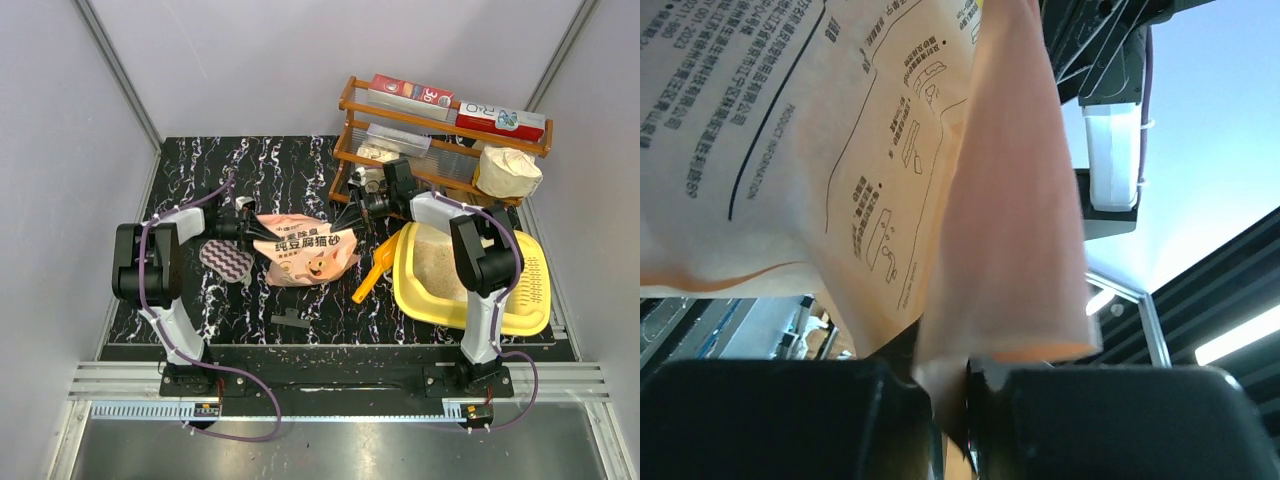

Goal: Fill the litter box with clean litter

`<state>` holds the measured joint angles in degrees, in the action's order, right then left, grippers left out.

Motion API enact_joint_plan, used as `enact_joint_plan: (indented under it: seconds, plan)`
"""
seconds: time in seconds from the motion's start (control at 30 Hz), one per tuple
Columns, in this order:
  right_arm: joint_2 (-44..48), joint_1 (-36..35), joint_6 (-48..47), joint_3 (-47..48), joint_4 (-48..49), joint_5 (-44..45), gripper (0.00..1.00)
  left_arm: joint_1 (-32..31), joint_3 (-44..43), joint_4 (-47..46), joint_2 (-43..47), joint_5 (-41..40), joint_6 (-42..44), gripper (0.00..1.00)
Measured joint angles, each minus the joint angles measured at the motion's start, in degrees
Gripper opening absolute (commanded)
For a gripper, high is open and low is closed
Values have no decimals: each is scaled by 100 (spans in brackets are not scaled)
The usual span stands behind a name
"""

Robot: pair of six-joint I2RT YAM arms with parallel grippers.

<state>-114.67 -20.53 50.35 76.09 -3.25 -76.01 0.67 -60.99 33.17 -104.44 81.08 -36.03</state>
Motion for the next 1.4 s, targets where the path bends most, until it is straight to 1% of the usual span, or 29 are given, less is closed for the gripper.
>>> enact_joint_plan:
  seconds: [0.03, 0.13, 0.2, 0.23, 0.3, 0.37, 0.4, 0.47, 0.5, 0.53, 0.6, 0.7, 0.73, 0.8, 0.83, 0.87, 0.93, 1.07, 1.23, 1.4]
  plan:
    - [-9, 31, -17, 9, -127, 0, 0, 13, 11, -63, 0, 2, -114, 23]
    - [-52, 111, -59, 48, -396, -4, 0, 70, 46, -262, 0, 0, -374, 32]
    - [-57, 153, -70, 50, -518, -4, 0, 127, 22, -306, 2, -28, -393, 37]
    - [-57, 168, -72, 50, -568, -7, 0, 160, -24, -254, 4, -87, -262, 39]
    - [-59, 186, -83, 55, -625, -9, 0, 240, -282, 72, 13, -356, 260, 44]
    - [-79, 188, -85, 87, -678, -17, 0, 293, -800, 566, 76, -885, 1167, 49]
    - [-111, 188, -96, 138, -710, -22, 0, 315, -968, 678, 170, -1137, 1532, 50]
    - [-245, 190, -138, 313, -826, -90, 0, 354, -1141, 798, 568, -1720, 2422, 54]
    - [-323, 192, -157, 398, -885, -144, 0, 369, -1106, 802, 918, -2114, 2944, 54]
    - [-372, 195, -168, 444, -925, -173, 0, 374, -1023, 791, 1309, -2426, 3486, 54]
    - [-450, 195, -192, 529, -1023, -249, 0, 374, -691, 656, 2031, -2806, 4304, 56]
    - [-538, 190, -199, 629, -1069, -328, 0, 302, 17, 612, 3357, -3206, 5783, 59]
    - [-546, 190, -199, 640, -1071, -341, 0, 232, 166, 584, 3661, -3279, 6168, 59]
    - [-546, 188, -199, 651, -1088, -352, 0, -142, 407, 437, 4131, -3458, 6894, 59]
    - [-551, 186, -199, 662, -1102, -354, 0, -350, 450, 361, 4218, -3501, 7171, 59]
    - [-553, 184, -199, 673, -1119, -358, 0, -638, 452, 264, 4214, -3545, 7508, 59]
    - [-573, 184, -203, 697, -1128, -363, 0, -1045, 385, 109, 3995, -3595, 7910, 59]
    - [-605, 184, -203, 704, -1158, -413, 0, -1631, 79, -208, 3112, -3661, 8358, 60]
    - [-610, 184, -208, 704, -1165, -426, 0, -2063, -214, -461, 2343, -3676, 8653, 59]
    - [-610, 184, -210, 704, -1163, -424, 0, -2321, -719, -431, 1777, -3644, 8878, 55]
